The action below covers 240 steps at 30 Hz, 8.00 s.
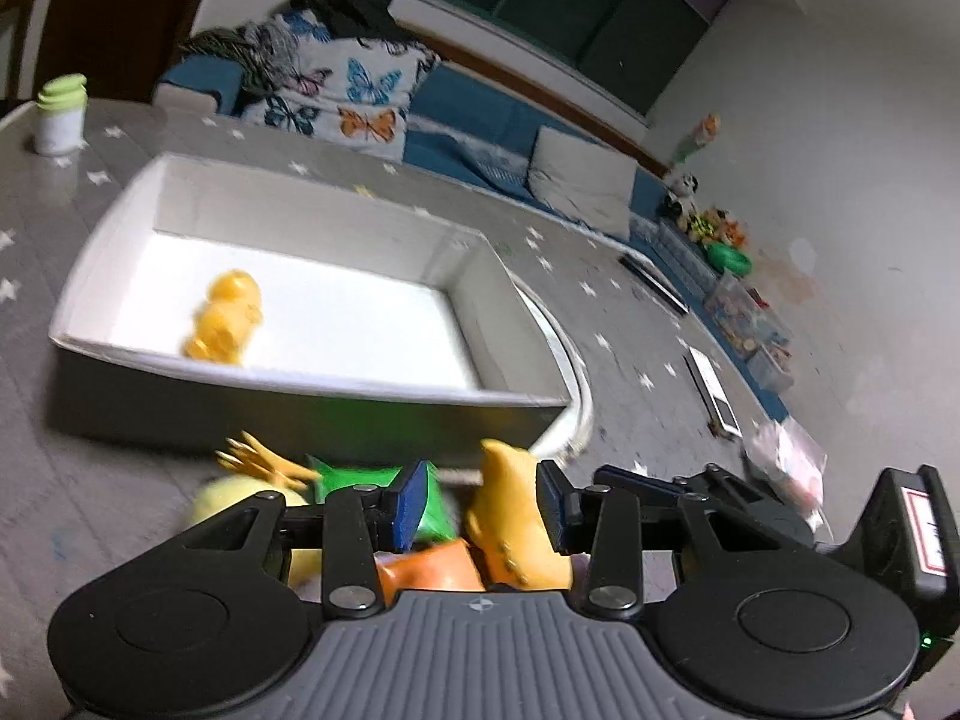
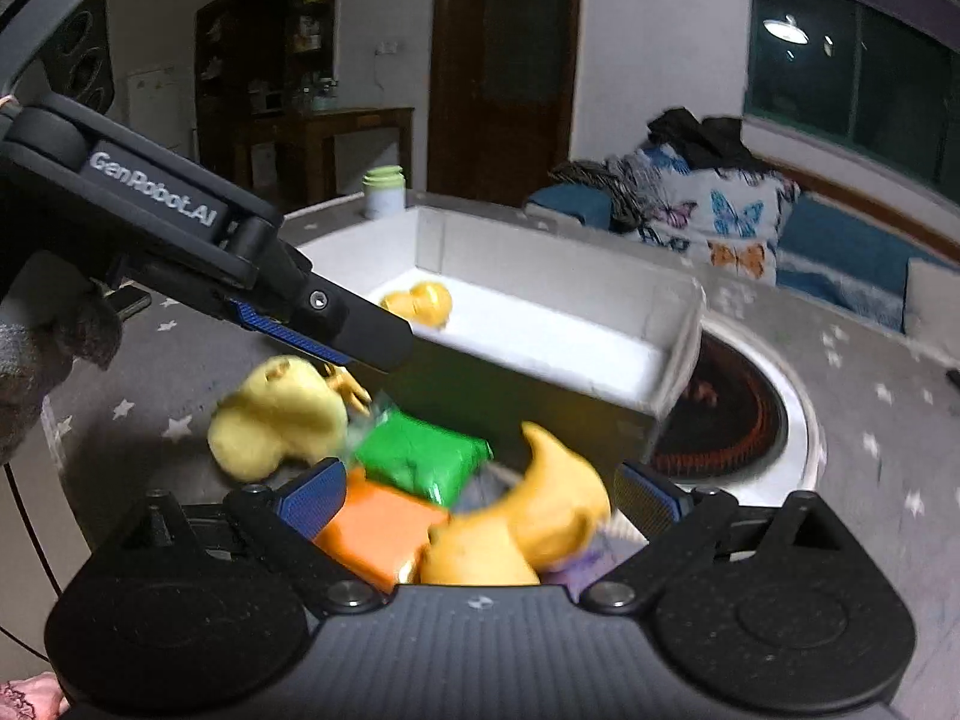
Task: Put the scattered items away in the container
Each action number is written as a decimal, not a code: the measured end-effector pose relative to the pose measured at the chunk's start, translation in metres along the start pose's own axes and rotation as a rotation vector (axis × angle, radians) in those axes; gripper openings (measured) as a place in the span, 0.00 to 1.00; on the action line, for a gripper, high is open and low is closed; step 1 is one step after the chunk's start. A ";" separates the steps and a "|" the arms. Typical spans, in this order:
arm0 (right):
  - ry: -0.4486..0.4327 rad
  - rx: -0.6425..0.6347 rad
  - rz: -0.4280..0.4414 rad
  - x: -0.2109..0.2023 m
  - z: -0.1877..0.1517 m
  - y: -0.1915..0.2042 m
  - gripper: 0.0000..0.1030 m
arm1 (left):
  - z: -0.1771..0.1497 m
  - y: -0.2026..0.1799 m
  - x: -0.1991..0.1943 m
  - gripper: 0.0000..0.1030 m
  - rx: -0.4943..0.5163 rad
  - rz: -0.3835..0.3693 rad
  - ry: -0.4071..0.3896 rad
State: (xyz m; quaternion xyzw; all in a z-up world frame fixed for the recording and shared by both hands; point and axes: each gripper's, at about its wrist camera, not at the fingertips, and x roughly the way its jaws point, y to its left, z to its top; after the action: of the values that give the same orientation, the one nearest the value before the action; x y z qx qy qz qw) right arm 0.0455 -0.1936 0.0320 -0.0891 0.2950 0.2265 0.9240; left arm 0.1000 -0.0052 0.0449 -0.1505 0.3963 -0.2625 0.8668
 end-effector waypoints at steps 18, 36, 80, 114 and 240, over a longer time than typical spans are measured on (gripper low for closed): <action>0.053 0.109 0.014 0.002 -0.037 -0.024 0.94 | -0.013 -0.028 0.042 0.41 0.036 -0.050 0.117; 0.056 0.146 0.058 0.013 -0.040 -0.028 0.91 | -0.008 -0.031 0.065 0.40 0.065 -0.006 0.156; -0.048 0.130 0.054 -0.021 0.004 -0.008 0.66 | 0.013 -0.052 0.009 0.37 0.138 0.045 -0.017; 0.255 0.126 0.226 0.150 0.100 -0.032 0.66 | 0.115 0.068 0.094 0.37 -0.090 0.146 0.153; -0.046 -0.139 0.171 0.026 0.032 0.096 0.73 | -0.011 0.037 -0.066 0.34 -0.045 0.125 -0.138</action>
State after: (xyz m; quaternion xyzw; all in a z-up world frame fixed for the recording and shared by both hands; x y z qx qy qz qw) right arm 0.0352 -0.0904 0.0399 -0.1221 0.2637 0.3263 0.8995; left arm 0.0676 0.0621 0.0608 -0.1627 0.3500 -0.1878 0.9032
